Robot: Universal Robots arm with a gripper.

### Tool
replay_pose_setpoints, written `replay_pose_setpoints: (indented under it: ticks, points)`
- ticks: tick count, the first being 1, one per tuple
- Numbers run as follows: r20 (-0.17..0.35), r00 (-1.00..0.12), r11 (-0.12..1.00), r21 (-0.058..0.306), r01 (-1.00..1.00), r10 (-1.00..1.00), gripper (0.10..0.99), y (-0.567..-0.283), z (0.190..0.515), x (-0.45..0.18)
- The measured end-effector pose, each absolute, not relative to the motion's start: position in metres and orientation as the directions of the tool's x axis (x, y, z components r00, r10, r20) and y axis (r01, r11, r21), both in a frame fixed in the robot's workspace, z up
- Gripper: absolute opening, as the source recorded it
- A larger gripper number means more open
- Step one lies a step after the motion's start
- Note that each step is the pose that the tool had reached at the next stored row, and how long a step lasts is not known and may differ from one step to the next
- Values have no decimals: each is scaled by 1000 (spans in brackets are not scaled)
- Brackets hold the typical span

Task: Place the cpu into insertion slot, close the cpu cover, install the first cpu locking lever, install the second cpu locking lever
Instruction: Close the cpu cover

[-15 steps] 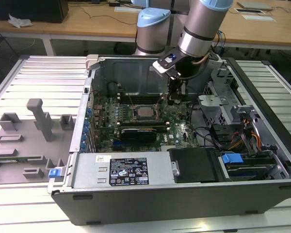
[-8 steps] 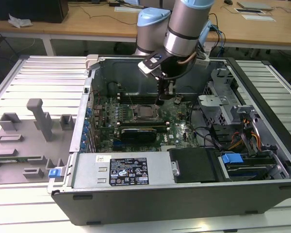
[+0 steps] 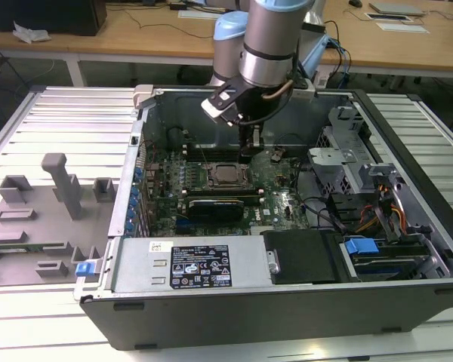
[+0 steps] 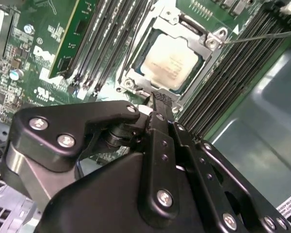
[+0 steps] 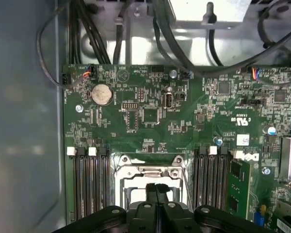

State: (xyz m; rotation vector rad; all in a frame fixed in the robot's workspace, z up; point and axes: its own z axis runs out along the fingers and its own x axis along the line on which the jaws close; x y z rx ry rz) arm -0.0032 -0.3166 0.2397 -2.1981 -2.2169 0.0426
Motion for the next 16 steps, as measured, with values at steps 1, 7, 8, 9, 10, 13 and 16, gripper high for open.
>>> replay_pose_setpoints:
  ticks: [1,7,8,9,10,13,16]
  points:
    - [-5,-9,8,-19,1000,1000,106,-317,240,-5]
    - [-6,-8,8,95,995,1000,106,-317,238,-18]
    - [-6,-8,8,99,995,1000,106,-317,238,-21]
    - [-6,-8,8,101,995,1000,106,-317,238,-25]
    - [-6,-8,8,102,995,1000,106,-317,237,-28]
    - [-7,-8,8,101,995,1000,106,-317,236,-35]
    - [-7,-8,8,100,995,1000,106,-317,233,-37]
